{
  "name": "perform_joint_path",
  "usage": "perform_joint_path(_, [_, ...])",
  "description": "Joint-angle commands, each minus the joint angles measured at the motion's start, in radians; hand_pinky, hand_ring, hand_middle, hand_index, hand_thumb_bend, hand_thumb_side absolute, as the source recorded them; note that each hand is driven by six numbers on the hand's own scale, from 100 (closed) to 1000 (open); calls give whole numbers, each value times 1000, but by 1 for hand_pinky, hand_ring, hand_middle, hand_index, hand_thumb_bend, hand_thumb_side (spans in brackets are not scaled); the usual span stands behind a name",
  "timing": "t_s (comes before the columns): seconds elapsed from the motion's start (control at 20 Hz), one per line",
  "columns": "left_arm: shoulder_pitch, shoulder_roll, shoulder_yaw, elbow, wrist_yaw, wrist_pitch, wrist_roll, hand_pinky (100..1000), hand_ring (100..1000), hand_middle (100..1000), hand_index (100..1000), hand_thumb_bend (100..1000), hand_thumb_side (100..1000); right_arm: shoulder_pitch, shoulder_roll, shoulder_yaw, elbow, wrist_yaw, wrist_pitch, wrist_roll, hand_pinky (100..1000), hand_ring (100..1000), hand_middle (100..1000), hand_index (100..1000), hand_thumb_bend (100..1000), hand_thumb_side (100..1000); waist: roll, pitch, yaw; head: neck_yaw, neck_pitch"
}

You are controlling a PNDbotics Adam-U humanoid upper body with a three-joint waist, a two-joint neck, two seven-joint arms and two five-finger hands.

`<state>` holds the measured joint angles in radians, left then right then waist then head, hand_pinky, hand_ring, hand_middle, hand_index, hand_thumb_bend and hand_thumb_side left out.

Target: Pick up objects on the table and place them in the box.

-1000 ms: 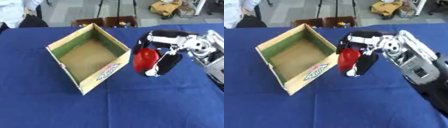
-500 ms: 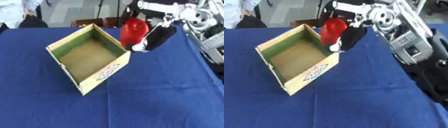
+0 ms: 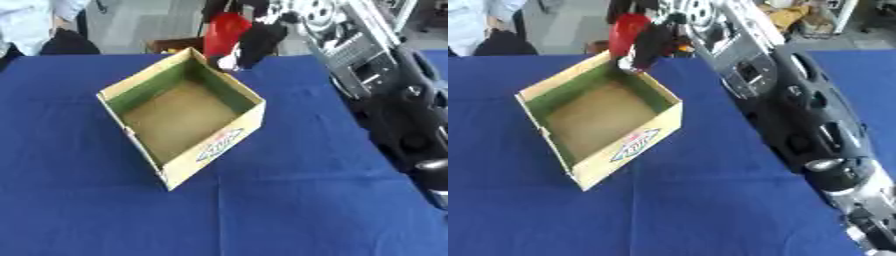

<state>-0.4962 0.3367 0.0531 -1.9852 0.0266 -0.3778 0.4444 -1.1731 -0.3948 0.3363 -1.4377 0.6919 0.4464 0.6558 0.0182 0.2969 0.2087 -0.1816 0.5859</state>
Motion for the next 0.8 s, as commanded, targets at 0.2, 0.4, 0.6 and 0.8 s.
perform_joint_path(0.2, [-25, 4, -4, -15, 10, -2, -11, 636, 850, 814, 866, 100, 1000, -57, 104, -45, 185, 144, -39, -100, 267, 448, 461, 532, 100, 100, -15, -7, 27, -20, -30])
perform_joint_path(0.4, [-29, -1, -6, -15, 14, -2, -14, 635, 850, 814, 867, 100, 1000, -62, 163, -78, 299, 217, -47, -171, 265, 444, 458, 526, 100, 100, -16, 3, 43, -35, -42])
perform_joint_path(0.6, [-36, -7, -8, -15, 17, -2, -16, 635, 850, 814, 867, 100, 1000, -54, 220, -113, 405, 242, -48, -232, 264, 441, 454, 523, 100, 100, -16, 13, 53, -42, -50])
perform_joint_path(0.8, [-41, -11, -8, -15, 19, -2, -18, 634, 850, 814, 867, 100, 1000, -38, 260, -131, 478, 253, -53, -276, 265, 441, 452, 521, 100, 100, -15, 21, 62, -49, -55])
